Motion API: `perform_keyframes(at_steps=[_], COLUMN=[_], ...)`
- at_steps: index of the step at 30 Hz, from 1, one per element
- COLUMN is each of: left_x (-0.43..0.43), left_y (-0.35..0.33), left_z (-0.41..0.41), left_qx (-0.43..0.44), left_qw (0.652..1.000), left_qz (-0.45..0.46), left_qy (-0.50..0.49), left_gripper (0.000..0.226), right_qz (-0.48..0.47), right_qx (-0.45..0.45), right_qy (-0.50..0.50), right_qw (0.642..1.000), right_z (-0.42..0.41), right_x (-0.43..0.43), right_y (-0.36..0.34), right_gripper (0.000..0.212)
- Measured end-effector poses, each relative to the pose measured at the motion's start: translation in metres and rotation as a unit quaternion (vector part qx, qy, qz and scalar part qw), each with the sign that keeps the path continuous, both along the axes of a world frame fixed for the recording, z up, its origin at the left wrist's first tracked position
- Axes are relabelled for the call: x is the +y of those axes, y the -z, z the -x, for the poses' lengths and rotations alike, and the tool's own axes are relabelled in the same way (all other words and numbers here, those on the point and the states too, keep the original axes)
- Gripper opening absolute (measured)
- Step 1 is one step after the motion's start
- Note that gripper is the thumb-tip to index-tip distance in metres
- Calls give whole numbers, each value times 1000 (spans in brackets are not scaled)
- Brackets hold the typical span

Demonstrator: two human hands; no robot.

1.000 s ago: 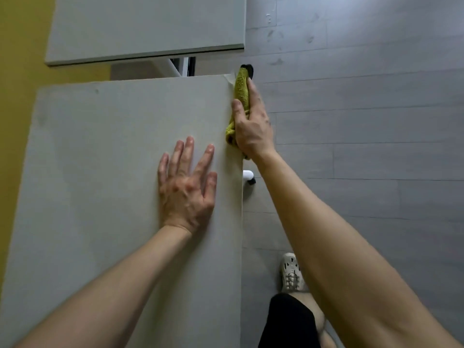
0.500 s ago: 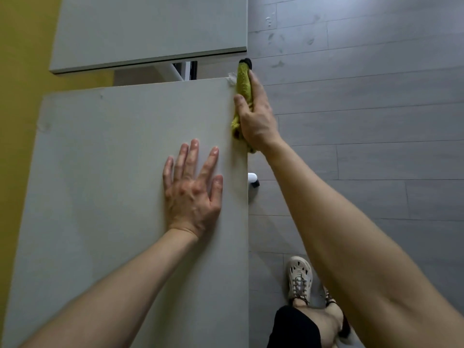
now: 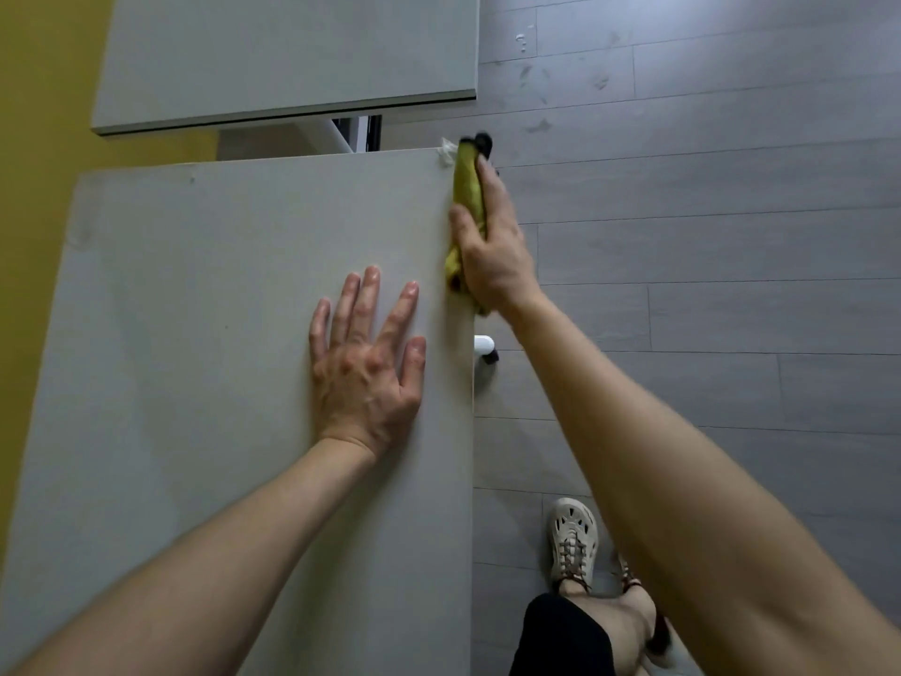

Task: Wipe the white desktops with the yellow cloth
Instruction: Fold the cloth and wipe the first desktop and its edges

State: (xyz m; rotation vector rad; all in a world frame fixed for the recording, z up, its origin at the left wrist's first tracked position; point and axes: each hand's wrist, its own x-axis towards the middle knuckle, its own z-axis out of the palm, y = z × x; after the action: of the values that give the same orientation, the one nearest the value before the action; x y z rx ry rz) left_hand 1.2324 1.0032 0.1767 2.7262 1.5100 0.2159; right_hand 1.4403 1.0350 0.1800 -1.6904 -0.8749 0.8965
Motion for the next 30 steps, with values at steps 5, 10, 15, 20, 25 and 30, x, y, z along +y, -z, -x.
perform_keyframes(at_steps=[5,10,15,20,25,30], left_x=[2,0,2,3,2,1], left_y=[1,1,0,1,0,-3], left_z=[1,0,-1,-2,-2,-4], left_qx=[-5,-9,-9,-14,-40,-36], left_qw=[1000,1000,1000,1000,999,999], left_qz=[-5,-7,-8,-16,-25,-28], left_qy=[-1,0,-1,-5,-12,2], left_gripper=[60,61,61,59,53,51], right_qz=[-11,-5,1,-1,-38,-28], right_qx=[-11,13,12,3,8,12], right_qy=[13,-51,-37,-10,10,-27], right_qw=[1000,999,999,1000,999,999], right_z=[40,120,70,39,128,171], right_x=[-56,-219,-124,-63,-212,-296], right_y=[5,-9,1,6,5,0], right_gripper=[68,74,76,71,70,71])
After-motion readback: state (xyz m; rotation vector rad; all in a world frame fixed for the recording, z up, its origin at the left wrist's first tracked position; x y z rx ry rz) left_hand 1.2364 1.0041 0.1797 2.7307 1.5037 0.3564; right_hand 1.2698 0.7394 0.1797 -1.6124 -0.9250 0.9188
